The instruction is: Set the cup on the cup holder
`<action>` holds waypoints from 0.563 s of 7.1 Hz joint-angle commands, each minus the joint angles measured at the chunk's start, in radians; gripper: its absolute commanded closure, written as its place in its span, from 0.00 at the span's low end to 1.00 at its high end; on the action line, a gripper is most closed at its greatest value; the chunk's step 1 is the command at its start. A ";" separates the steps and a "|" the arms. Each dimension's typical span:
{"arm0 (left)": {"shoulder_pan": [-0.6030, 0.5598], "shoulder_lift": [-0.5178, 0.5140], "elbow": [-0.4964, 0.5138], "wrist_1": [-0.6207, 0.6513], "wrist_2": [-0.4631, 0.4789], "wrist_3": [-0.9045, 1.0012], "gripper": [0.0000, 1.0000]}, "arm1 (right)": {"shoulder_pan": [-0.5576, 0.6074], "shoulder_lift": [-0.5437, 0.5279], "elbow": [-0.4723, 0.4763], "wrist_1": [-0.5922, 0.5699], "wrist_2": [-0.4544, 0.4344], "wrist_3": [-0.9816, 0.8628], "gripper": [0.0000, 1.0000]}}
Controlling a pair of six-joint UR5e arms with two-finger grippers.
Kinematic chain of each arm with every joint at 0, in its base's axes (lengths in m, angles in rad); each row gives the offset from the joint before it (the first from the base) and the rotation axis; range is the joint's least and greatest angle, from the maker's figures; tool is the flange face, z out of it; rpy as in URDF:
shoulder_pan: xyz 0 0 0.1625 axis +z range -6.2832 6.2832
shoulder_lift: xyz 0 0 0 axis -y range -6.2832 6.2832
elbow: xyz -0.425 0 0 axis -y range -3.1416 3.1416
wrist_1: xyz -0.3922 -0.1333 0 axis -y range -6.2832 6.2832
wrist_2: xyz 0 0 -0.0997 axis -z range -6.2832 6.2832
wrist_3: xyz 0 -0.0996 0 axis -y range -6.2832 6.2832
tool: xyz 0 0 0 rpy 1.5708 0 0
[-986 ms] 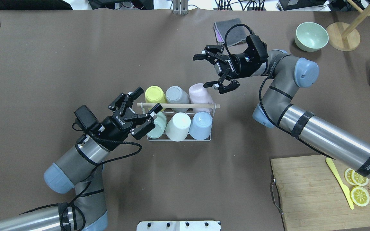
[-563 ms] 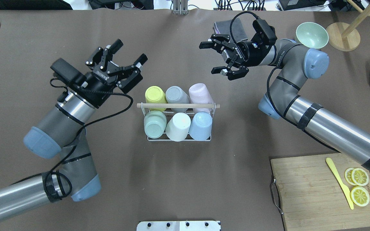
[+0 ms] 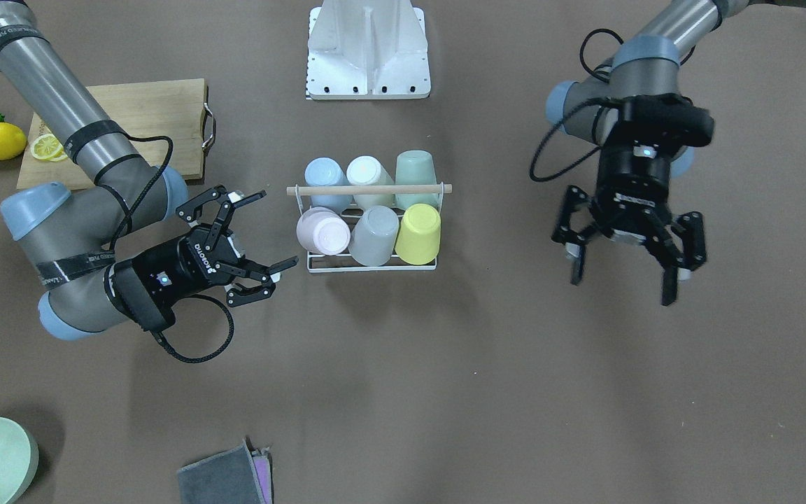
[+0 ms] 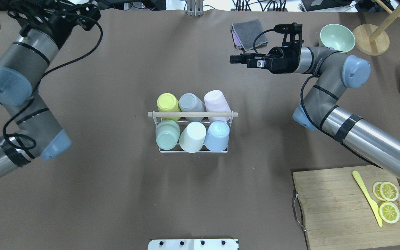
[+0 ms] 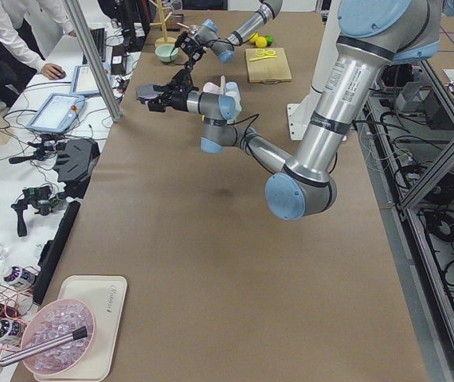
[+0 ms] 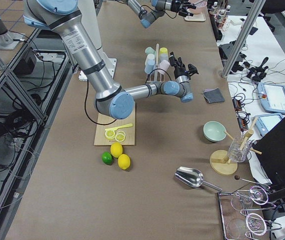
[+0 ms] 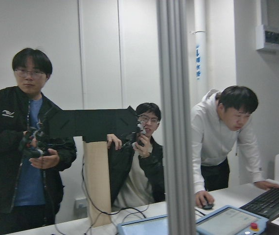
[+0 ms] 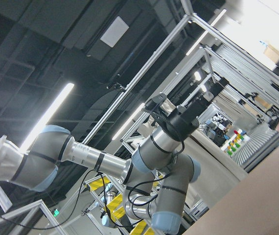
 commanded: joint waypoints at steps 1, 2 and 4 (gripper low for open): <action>-0.186 0.089 0.000 0.148 -0.169 -0.019 0.02 | 0.067 -0.027 0.002 -0.078 -0.010 0.435 0.01; -0.248 0.126 0.000 0.197 -0.257 -0.016 0.02 | 0.114 -0.025 0.021 -0.126 -0.016 0.634 0.01; -0.394 0.200 -0.038 0.382 -0.507 -0.003 0.02 | 0.208 -0.024 0.057 -0.215 -0.236 0.946 0.01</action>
